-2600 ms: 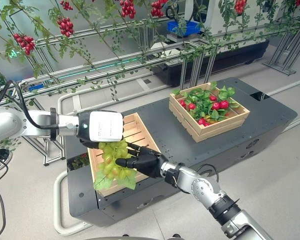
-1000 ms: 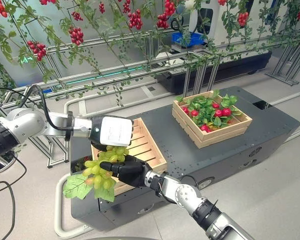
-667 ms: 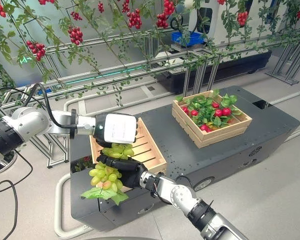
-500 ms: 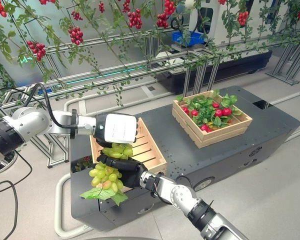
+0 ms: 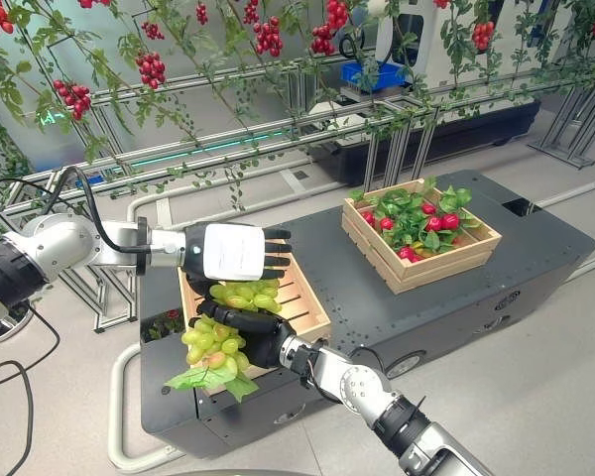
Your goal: Pick up the fruits from the basket on one side to the basket on the other side
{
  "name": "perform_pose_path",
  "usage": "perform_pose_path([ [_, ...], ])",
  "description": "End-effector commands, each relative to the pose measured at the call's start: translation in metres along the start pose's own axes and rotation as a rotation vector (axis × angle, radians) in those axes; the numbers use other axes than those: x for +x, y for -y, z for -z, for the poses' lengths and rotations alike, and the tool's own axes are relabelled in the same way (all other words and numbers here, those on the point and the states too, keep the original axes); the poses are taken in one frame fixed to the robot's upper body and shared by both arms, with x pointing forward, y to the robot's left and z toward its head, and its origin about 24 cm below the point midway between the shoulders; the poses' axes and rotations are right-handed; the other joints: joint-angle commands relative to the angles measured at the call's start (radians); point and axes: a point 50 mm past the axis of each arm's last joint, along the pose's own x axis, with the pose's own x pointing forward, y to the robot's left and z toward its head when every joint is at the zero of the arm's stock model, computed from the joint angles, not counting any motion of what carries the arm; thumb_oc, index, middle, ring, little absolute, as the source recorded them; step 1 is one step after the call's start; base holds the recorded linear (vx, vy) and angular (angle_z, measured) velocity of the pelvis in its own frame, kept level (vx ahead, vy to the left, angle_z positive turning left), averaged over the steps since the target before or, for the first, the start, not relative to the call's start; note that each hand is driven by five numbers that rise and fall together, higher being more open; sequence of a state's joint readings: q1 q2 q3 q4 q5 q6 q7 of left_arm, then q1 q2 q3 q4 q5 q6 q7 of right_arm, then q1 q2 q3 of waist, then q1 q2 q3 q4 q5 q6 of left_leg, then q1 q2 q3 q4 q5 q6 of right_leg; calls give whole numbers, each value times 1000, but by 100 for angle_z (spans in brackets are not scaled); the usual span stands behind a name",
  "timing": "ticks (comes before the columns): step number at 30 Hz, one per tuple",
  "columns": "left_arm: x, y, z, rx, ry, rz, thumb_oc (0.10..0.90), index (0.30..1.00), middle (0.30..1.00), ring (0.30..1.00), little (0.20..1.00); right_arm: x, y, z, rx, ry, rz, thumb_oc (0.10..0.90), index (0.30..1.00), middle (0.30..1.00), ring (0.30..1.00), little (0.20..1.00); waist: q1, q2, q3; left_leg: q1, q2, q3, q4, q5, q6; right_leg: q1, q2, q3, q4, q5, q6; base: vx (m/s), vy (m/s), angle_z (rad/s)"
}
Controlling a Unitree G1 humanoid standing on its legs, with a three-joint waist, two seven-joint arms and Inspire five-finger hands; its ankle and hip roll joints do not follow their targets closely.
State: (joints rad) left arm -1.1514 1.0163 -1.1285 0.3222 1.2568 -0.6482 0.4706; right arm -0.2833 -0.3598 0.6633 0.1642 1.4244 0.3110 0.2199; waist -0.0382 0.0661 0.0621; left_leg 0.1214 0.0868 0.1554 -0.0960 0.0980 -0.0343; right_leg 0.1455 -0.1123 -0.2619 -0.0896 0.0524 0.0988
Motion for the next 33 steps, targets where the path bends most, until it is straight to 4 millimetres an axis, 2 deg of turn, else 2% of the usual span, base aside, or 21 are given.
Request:
perform_pose_path([
  [1,-51,-2,62,49,-357,75,800,900,900,900,900,4,-38,-69,1,339,-219,400,300,300,300,300,12,-8,-4,54,25,11,9,-117,-29,57,-47,-27,2,-61,18,0,0,0],
  [7,-69,2,69,53,-451,77,800,900,900,900,900,-8,-25,-76,-6,377,-156,400,300,300,300,300,6,-9,-4,52,27,18,9,-116,-30,53,-47,-26,2,-58,19,0,0,0],
  [12,-95,0,82,28,-618,46,800,900,900,900,900,-24,-8,-76,0,401,-102,400,300,300,300,300,0,-8,0,50,28,22,9,-115,-29,49,-47,-19,2,-56,20,0,0,0],
  [19,-128,2,89,-148,-907,-116,800,900,900,900,900,-43,11,-75,-16,458,-12,400,300,300,300,300,-6,-15,3,52,31,33,9,-115,-29,45,-45,-8,2,-56,19,-2,0,-2],
  [24,-141,21,72,-450,-1107,-268,800,900,900,900,900,-63,28,-75,-47,527,97,400,300,300,300,300,-14,-27,8,52,34,37,9,-117,-29,40,-42,6,2,-57,17,-4,-1,-4],
  [31,-130,51,27,-781,-1210,-368,800,900,900,900,900,-87,51,-63,-34,601,233,400,300,300,300,300,-28,-48,21,56,36,45,9,-124,-23,35,-35,30,2,-60,13,-3,-3,-7],
  [32,-127,56,18,-871,-1234,-401,800,900,900,900,900,-92,55,-60,-31,619,262,400,300,300,300,300,-31,-52,24,57,37,47,9,-125,-23,34,-33,35,2,-59,12,0,-10,-11],
  [33,-128,56,17,-893,-1239,-409,800,900,900,900,900,-93,56,-60,-32,624,269,400,300,300,300,300,-32,-52,24,58,38,48,9,-125,-23,34,-33,36,2,-59,12,-1,-9,-10],
])
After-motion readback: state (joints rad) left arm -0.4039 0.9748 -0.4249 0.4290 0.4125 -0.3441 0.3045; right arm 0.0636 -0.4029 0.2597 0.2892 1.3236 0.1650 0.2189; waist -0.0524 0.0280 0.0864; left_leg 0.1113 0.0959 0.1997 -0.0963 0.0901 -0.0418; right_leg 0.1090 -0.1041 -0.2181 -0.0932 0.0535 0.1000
